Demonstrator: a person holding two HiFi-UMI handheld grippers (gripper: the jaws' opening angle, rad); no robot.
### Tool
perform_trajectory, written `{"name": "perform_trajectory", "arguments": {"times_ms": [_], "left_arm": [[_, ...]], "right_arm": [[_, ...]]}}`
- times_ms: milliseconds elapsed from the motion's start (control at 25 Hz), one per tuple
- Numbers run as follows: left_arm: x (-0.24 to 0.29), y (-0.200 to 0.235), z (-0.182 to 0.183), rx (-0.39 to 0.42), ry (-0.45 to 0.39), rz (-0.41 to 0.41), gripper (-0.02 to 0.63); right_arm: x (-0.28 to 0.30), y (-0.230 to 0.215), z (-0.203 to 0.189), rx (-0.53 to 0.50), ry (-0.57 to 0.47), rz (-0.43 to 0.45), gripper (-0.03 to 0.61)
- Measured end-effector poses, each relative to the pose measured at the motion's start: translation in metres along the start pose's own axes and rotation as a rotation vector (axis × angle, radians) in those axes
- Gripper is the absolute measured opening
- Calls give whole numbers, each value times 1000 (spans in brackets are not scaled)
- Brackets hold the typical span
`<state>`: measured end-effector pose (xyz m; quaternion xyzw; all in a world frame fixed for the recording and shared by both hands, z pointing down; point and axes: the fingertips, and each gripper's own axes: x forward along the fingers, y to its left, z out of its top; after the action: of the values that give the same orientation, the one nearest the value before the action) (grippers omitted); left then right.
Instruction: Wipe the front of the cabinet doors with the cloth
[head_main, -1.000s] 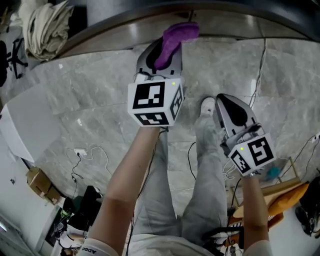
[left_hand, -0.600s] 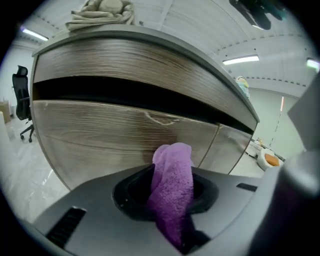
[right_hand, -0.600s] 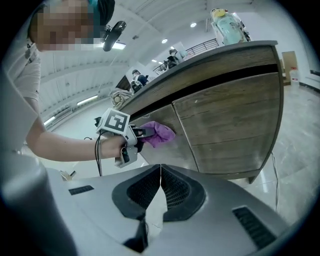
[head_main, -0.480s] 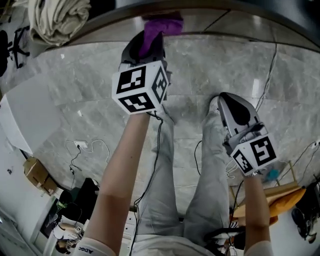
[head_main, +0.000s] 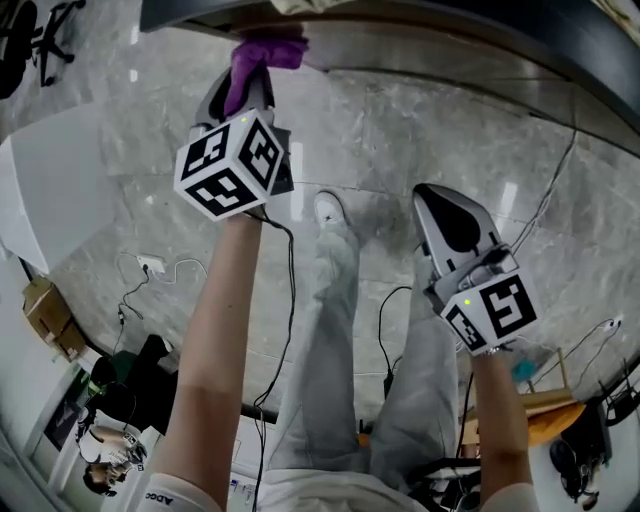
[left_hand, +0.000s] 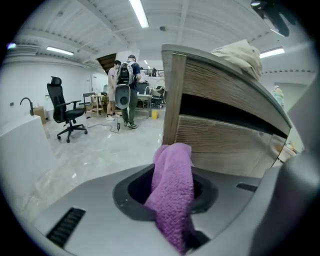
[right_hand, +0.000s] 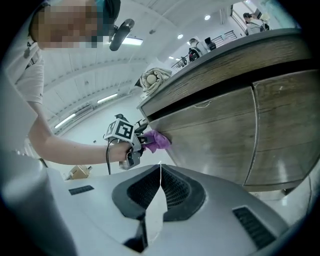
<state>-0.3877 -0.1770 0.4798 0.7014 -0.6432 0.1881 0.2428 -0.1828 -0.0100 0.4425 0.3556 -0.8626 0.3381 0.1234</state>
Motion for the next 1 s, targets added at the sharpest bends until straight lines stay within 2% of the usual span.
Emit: {"name": "perform_trajectory", "arguments": {"times_ms": [120,240,480,680,840,1000], "left_arm": [[-8,6,-9,-32,8,-15,94],[-15,-21,-31,-10,42,-57,94],[-4,-157,-83,54,117,-242,94],[19,-265,-102,75,142,-368,94],[36,-310,-107,68,176,-404,94],[54,-311,-105,88,185,-385,94]], "right_arm": [[0,2,-3,4,5,0,26],[-10,-4,-6,7,8,-5,26],[-56,-49,-23,15,26,-38,26],[-107,-97,-43,29,34,-107,27],[-142,-127,-53,77,15,-177,27],[-156,-144,-60,131,-9,-231,27]]}}
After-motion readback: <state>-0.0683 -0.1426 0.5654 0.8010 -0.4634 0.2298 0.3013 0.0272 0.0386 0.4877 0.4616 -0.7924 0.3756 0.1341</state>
